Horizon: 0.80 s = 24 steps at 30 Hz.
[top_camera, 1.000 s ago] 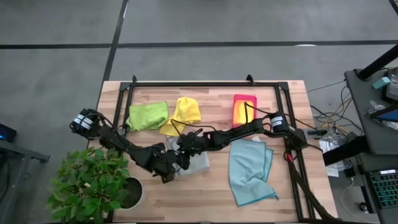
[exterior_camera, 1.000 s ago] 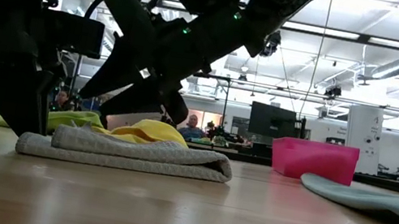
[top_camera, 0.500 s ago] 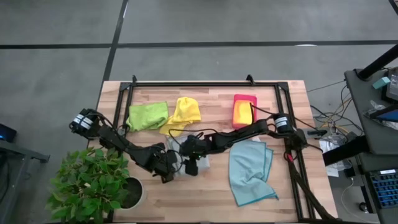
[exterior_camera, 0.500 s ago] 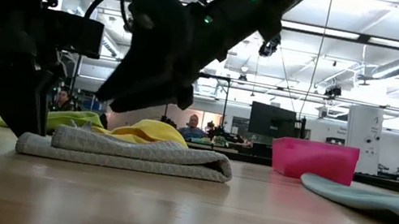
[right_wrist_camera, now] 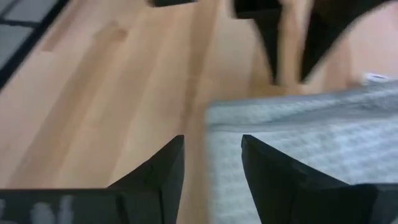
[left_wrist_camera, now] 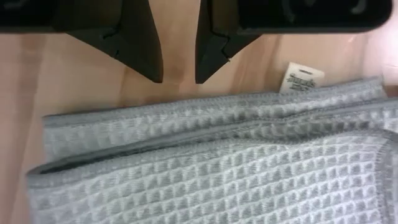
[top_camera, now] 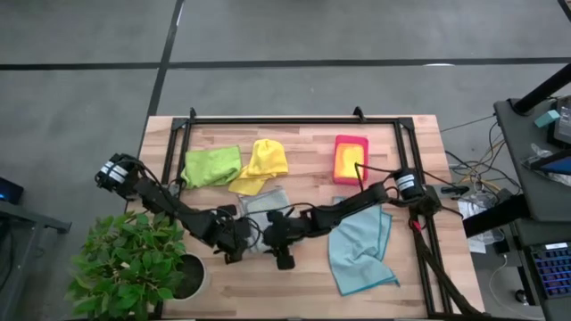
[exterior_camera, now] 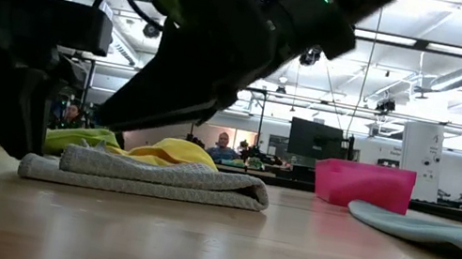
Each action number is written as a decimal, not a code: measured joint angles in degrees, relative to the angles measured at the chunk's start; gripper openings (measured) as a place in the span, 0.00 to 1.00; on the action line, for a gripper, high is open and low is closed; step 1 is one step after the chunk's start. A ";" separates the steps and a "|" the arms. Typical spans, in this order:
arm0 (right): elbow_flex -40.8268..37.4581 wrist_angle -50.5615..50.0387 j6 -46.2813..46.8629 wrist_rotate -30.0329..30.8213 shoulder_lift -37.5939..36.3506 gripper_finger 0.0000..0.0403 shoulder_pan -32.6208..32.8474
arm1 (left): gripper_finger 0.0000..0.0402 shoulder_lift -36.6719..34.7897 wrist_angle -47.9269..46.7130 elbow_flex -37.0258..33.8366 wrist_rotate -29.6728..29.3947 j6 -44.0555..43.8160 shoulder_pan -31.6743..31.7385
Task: Fold microfiber towels
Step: Fold the gray microfiber towel
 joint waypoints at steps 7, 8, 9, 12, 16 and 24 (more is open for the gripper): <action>-5.55 12.87 1.15 1.48 0.04 0.33 0.10 | 0.20 -0.85 0.05 -0.16 0.05 2.40 -0.59; -6.41 14.29 0.83 2.03 0.04 0.33 0.08 | 0.20 -1.30 0.15 -0.15 0.07 3.00 -0.68; -7.10 15.45 0.36 2.36 0.04 0.32 0.10 | 0.20 -1.83 0.02 -0.16 0.07 3.27 -0.72; -7.83 17.33 -0.23 2.73 0.07 0.31 0.21 | 0.20 -4.00 -0.12 -0.21 0.09 3.50 -0.76; -7.83 18.02 -1.05 2.90 0.07 0.29 0.16 | 0.20 -8.07 0.09 -0.21 0.04 4.01 -0.81; -7.66 21.36 -2.70 2.91 2.50 0.26 0.73 | 0.20 -12.00 1.38 -1.69 -3.30 4.52 -0.87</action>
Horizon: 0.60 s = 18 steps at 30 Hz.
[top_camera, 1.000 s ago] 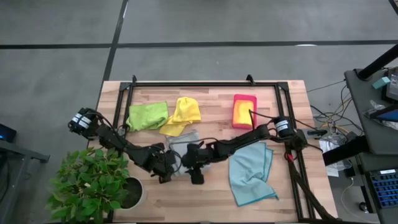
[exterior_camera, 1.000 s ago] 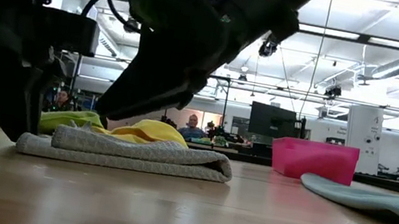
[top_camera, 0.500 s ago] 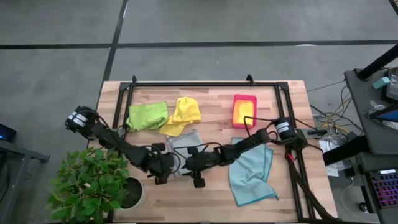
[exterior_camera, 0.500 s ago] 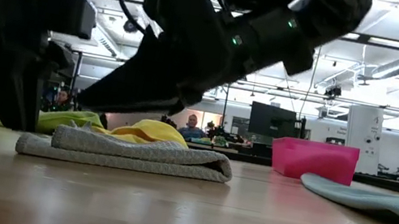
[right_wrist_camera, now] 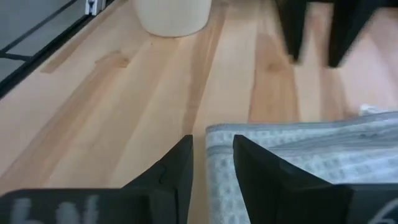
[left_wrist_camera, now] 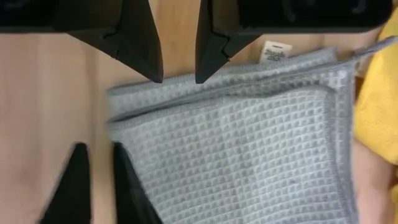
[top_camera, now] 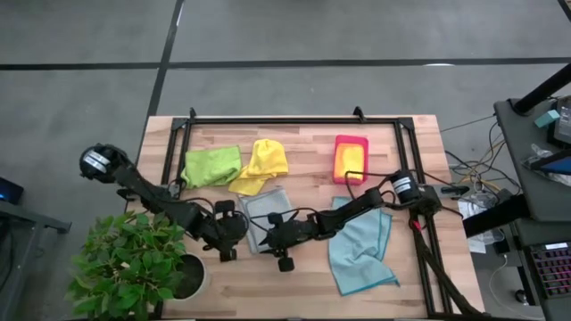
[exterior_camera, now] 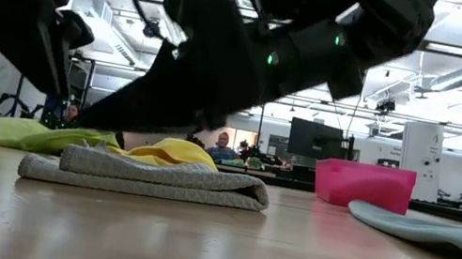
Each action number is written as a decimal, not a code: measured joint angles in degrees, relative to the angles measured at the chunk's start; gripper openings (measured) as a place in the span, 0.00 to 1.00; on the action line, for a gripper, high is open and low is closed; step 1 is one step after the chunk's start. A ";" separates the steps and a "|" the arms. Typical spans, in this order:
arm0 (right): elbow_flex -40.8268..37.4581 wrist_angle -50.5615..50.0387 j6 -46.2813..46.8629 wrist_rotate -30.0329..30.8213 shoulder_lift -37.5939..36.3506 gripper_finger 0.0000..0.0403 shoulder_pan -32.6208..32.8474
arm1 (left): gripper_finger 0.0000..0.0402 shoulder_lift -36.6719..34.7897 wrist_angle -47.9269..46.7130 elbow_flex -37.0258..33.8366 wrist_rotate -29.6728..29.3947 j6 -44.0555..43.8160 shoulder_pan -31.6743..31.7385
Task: Fold microfiber towels
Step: Fold the gray microfiber towel
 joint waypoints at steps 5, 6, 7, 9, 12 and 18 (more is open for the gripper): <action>1.18 -0.08 0.54 0.23 2.31 0.24 0.07 | 0.20 0.21 8.83 -5.87 -0.19 -1.51 0.00; 1.21 -0.04 0.54 0.45 2.31 0.23 0.05 | 0.20 0.34 11.27 -7.36 -0.20 -1.92 0.00; 1.23 0.00 0.52 0.80 2.31 0.23 0.05 | 0.20 0.50 13.22 -8.59 -0.21 -2.56 0.00; 1.27 -0.04 -0.06 1.74 2.31 0.21 0.05 | 0.20 0.57 16.47 -10.72 -0.12 -3.39 0.00; 1.27 -0.28 -0.91 2.78 2.31 0.17 0.02 | 0.20 0.55 17.50 -12.21 -0.06 -4.59 0.02; 1.27 -0.60 -2.01 3.22 2.29 0.07 -0.22 | 0.20 0.97 20.02 -14.07 -0.11 -4.65 0.07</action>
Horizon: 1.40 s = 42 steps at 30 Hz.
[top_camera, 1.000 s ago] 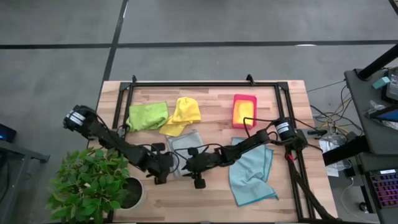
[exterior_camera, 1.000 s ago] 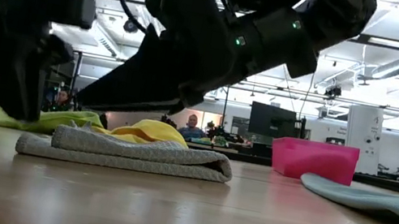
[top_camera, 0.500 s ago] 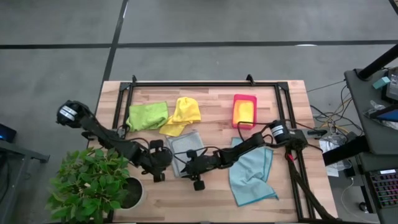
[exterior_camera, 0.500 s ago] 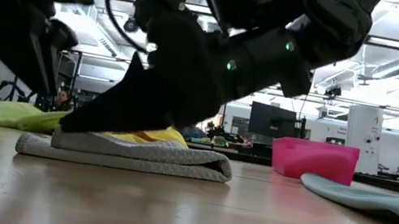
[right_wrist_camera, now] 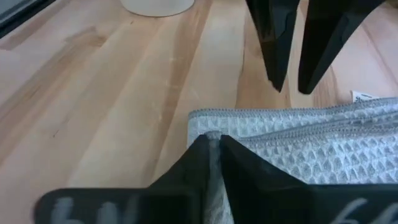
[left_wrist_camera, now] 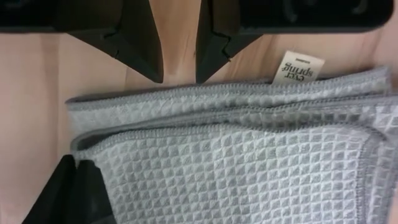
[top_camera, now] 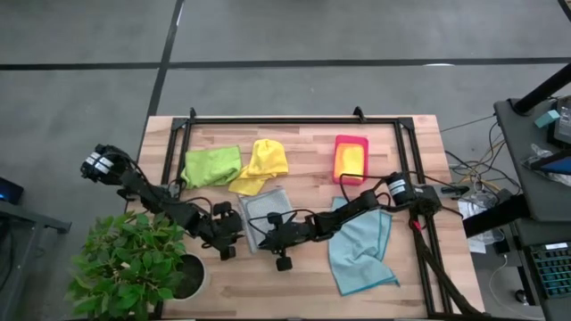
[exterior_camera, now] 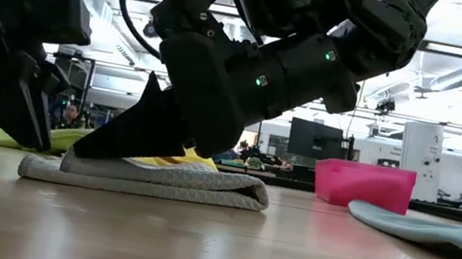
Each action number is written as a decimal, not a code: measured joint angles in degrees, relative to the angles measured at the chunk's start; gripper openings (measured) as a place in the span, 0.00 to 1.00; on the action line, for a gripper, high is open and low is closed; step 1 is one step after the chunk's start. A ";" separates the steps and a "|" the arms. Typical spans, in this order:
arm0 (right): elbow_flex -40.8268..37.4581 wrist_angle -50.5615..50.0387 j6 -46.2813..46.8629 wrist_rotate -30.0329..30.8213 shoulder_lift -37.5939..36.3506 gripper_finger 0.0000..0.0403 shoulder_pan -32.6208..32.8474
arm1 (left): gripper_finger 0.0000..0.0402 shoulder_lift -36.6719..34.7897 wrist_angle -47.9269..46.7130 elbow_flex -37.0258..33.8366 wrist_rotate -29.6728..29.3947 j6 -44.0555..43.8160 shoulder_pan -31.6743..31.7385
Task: Fold microfiber towels
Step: Fold the gray microfiber towel
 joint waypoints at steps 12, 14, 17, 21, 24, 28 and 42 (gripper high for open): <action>3.28 1.46 1.48 1.45 -0.07 0.02 0.00 | 0.20 4.67 6.01 -1.36 -0.55 -1.37 -0.06; 4.08 1.41 1.48 1.45 -0.07 0.02 0.00 | 0.20 5.40 6.38 -1.28 -0.87 -1.51 -0.07; 4.87 1.54 1.48 1.41 0.23 0.02 0.00 | 0.20 5.56 6.66 -1.28 -0.94 -1.53 -0.09; 4.96 2.38 3.34 1.21 2.37 0.02 0.00 | 0.20 5.45 6.55 -1.12 -0.85 -1.49 -0.07; 4.85 2.66 4.39 0.88 3.39 0.02 0.00 | 0.20 5.45 6.55 -1.10 -0.70 -1.51 -0.04; 4.90 3.24 6.00 0.86 3.48 0.02 0.00 | 0.20 5.45 6.52 -0.98 -0.57 -1.54 0.00; 4.83 1.10 4.99 -0.89 2.26 0.22 -0.02 | 0.20 3.04 5.47 0.21 1.09 -1.66 0.00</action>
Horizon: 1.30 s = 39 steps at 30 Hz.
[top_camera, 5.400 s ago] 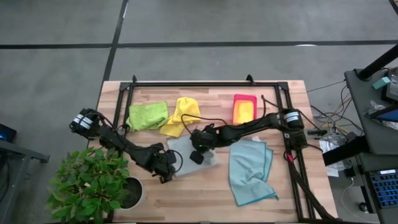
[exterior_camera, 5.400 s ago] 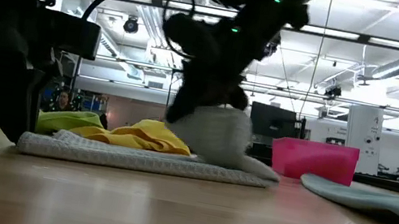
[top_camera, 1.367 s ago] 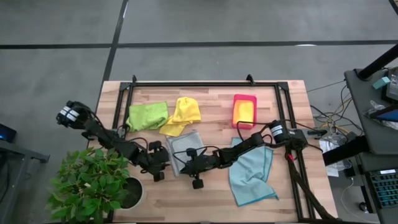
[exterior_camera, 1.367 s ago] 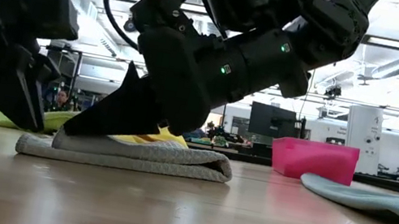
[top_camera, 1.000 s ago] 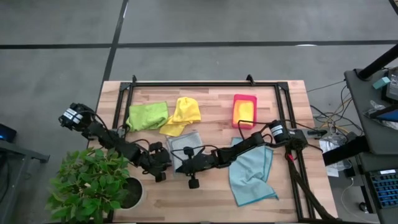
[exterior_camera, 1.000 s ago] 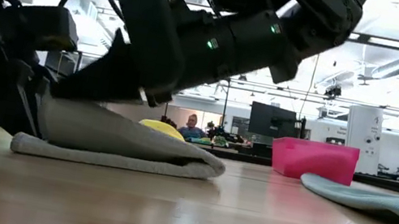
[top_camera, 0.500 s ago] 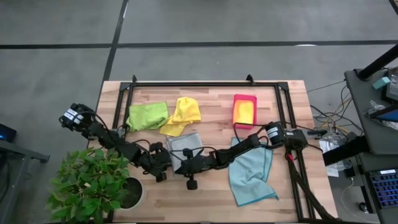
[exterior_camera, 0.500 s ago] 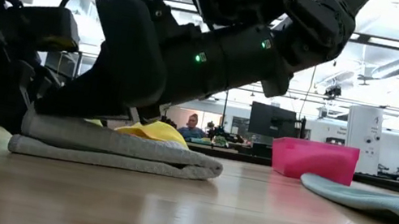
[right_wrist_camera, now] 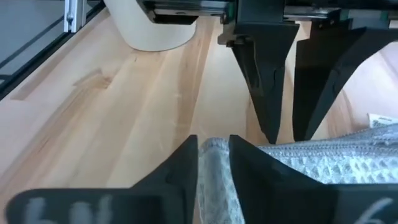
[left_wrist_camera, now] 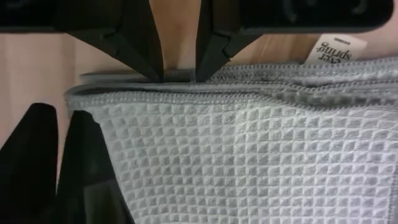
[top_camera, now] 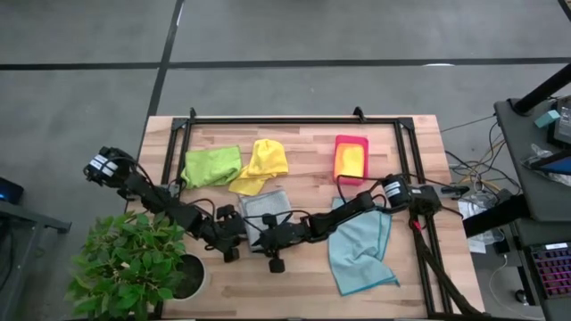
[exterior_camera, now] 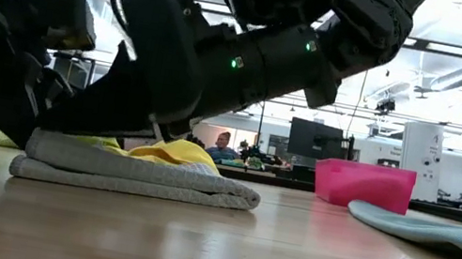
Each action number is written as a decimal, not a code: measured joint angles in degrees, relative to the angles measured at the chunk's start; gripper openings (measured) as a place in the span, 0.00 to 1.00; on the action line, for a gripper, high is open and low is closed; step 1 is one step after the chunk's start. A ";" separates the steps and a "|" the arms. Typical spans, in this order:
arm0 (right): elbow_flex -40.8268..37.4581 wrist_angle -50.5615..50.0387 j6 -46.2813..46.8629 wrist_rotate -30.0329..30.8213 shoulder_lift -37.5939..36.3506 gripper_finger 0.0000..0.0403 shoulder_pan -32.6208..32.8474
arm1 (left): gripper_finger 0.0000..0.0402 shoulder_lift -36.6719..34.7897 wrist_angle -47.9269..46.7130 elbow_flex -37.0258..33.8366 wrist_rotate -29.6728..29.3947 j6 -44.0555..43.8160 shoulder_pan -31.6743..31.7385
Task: Fold microfiber towels
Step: Fold the gray microfiber towel
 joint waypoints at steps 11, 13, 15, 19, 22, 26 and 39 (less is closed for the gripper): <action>-0.02 -14.83 -3.53 0.18 -6.99 0.40 0.00 | 0.20 -2.94 -1.56 0.61 -0.07 0.00 0.00; -0.02 -19.69 -4.07 0.20 -8.40 0.42 0.00 | 0.20 -3.37 -1.56 0.72 -0.07 -0.04 0.00; 0.00 -23.45 -5.08 0.18 -9.34 0.44 0.02 | 0.20 -4.00 -1.53 0.79 -0.06 -0.58 0.00; -0.42 -27.35 -5.01 0.19 -9.45 0.45 0.39 | 0.20 -4.39 -0.94 0.82 -1.06 -1.31 0.09; -0.94 -27.13 -4.58 0.11 -8.56 0.45 0.75 | 0.20 -4.26 -0.64 0.83 -1.40 -1.36 0.11; -1.24 -27.25 -3.95 0.28 -6.91 0.45 0.79 | 0.20 -4.26 -0.42 0.83 -1.69 -1.38 0.11; -1.16 -25.65 -6.63 0.47 -4.64 0.06 -0.22 | 0.20 -4.22 -0.37 0.90 -9.29 -0.83 0.13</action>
